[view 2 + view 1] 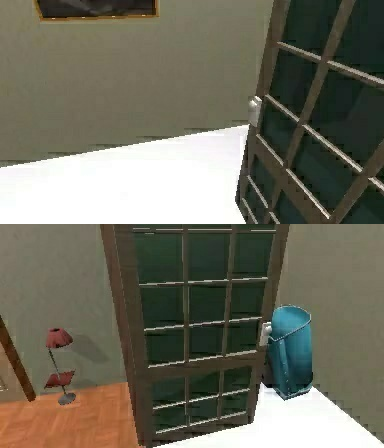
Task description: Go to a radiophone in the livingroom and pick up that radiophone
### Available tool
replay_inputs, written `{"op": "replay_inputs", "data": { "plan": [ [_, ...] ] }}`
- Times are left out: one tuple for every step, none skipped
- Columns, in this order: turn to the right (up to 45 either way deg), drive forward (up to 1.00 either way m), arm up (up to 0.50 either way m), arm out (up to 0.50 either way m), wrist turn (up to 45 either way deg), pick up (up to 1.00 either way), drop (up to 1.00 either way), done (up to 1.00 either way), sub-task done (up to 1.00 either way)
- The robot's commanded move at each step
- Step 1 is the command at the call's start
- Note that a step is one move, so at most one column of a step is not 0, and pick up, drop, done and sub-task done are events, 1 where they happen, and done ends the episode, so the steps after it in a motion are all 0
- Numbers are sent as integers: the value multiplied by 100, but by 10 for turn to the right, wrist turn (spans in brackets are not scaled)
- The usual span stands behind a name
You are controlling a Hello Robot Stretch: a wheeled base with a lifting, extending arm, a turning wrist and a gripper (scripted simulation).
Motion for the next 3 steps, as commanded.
{"op": "replay_inputs", "data": {
  "plan": [
    [-450,0,0,0,0,0,0,0,0],
    [-180,0,0,0,0,0,0,0,0],
    [0,100,0,0,0,0,0,0,0]
  ]
}}
